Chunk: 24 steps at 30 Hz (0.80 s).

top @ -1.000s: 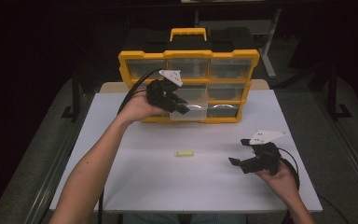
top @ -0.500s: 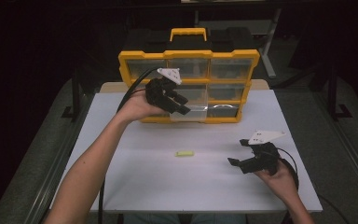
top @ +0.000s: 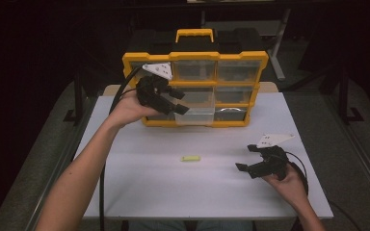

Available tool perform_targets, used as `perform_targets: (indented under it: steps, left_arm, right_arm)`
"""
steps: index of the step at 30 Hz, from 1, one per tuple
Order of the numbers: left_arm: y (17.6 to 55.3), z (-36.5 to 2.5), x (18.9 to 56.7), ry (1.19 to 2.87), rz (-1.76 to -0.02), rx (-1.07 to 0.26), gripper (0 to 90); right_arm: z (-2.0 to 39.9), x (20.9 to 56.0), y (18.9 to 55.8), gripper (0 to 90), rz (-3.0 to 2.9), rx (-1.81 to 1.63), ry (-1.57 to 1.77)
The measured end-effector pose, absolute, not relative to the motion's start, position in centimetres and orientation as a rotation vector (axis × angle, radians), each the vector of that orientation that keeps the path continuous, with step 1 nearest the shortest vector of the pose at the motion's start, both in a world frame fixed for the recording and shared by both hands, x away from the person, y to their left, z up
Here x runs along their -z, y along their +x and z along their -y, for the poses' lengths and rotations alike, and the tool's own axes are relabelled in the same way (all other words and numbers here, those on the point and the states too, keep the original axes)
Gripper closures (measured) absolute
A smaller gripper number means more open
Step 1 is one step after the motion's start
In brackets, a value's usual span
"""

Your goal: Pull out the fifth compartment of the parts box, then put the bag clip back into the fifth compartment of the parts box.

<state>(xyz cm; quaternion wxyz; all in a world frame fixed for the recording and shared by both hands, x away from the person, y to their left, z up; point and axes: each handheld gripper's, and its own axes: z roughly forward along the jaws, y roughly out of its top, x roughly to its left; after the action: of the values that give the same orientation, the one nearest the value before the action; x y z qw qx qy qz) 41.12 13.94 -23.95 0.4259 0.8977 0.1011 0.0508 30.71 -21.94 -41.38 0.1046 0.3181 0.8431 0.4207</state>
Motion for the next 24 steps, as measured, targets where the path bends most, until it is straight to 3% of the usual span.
perform_targets:
  steps: [24]
  left_arm:
    - [37.9, -19.6, 24.8, 2.135, -0.344, -0.237, 27.2]
  right_arm:
    - [22.8, 41.7, 31.0, 14.4, -2.483, -1.230, 1.001]
